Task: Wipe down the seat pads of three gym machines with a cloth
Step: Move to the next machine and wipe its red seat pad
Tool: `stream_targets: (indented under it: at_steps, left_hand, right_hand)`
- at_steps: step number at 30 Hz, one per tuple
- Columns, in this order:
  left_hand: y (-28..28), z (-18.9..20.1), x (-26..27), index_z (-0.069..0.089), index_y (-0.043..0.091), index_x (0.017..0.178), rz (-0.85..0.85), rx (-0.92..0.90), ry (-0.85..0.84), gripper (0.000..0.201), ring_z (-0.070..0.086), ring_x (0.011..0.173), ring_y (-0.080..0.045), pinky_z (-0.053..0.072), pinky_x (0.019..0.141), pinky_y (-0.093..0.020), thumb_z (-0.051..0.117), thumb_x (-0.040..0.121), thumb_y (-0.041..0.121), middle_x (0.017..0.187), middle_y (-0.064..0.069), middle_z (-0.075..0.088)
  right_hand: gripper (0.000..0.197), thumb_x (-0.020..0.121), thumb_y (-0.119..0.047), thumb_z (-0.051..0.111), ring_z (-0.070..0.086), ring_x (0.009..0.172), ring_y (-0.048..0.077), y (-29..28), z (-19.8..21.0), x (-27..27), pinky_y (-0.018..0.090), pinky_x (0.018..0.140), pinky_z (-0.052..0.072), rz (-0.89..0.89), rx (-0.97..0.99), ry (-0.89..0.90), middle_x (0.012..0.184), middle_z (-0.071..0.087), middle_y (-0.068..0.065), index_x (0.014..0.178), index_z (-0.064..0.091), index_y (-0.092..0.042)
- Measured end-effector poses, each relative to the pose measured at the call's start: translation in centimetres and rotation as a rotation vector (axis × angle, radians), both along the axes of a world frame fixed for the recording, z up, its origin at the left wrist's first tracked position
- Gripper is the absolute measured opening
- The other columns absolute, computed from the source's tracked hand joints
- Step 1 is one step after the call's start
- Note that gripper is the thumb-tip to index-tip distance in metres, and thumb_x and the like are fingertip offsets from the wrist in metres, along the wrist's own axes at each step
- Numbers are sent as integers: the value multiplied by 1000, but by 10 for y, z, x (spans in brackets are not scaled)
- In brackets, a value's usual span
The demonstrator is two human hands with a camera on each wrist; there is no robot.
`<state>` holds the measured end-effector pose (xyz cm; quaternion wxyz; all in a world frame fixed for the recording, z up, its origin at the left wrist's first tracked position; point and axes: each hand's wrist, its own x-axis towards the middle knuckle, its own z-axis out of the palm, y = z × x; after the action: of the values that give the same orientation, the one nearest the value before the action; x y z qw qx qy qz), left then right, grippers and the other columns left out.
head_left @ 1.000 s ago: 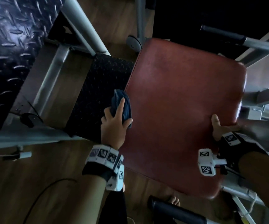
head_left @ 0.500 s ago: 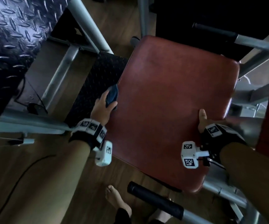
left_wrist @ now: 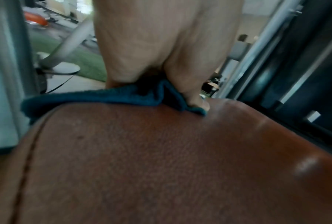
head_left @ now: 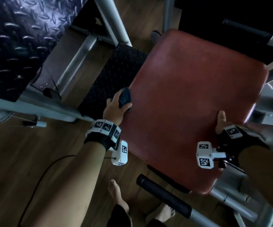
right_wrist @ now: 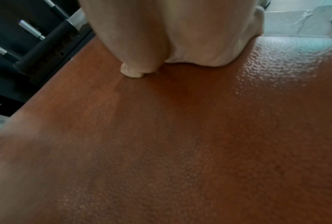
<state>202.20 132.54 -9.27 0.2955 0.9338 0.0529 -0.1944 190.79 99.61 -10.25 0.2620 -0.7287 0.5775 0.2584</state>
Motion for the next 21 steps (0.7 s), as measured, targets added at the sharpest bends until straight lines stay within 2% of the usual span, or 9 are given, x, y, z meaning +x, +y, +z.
stream_targets:
  at_steps: [4,7,9,11,13,15,16,18,21]
  left_hand:
    - [11,2,-25,31,37,146,99,-52,-33,56,54,109,-30,37,85,-28,54,95,40,131,-10,41]
    - [18,3,-54,33,36,145,303,-83,-14,53,52,112,-33,36,82,-28,53,96,38,136,-12,38]
    - [17,5,-76,31,35,146,499,-140,63,54,49,115,-37,36,81,-31,52,97,37,142,-16,32]
    - [11,3,-98,23,36,148,655,-166,169,58,50,112,-41,38,78,-35,50,97,41,143,-20,31]
    - [8,-3,-111,18,37,146,750,-214,220,62,54,108,-40,43,77,-39,50,95,46,140,-20,39]
    - [11,-9,-109,16,34,145,781,-282,242,65,55,105,-35,45,79,-40,53,93,47,137,-19,44]
    - [14,-11,-105,15,32,145,782,-309,266,67,54,102,-32,44,80,-39,54,93,47,137,-18,44]
    - [20,-9,-97,15,27,146,779,-345,299,69,49,96,-26,42,82,-37,55,93,46,135,-14,46]
    - [16,-6,-100,15,29,146,813,-341,299,67,51,95,-25,45,85,-38,53,94,46,128,-9,51]
  right_hand:
    - [76,97,-57,5,32,138,39,0,11,3,42,115,19,197,54,55,150,31,27,151,20,-6]
    - [80,94,-61,1,44,130,39,2,13,1,45,113,25,263,56,90,142,44,27,150,29,-11]
    - [67,98,-52,7,39,133,41,4,15,0,46,114,23,262,61,72,146,37,28,152,18,-14]
    - [71,98,-55,5,35,134,43,8,24,0,46,114,20,223,45,32,145,35,32,152,17,-11]
    - [92,88,-70,-3,47,124,40,9,18,1,46,112,26,197,35,39,123,51,33,150,27,-9]
    - [126,66,-87,-15,54,96,31,3,3,1,45,97,39,171,51,48,89,50,24,144,39,-5]
    - [135,59,-90,-16,50,86,30,-3,-5,1,43,82,40,164,65,51,85,47,23,137,46,1]
    - [147,49,-94,-17,46,77,30,-11,-15,0,37,58,26,183,78,77,84,48,26,126,52,10]
    - [114,83,-79,1,40,60,29,4,8,1,31,51,19,220,85,119,68,44,23,120,53,15]
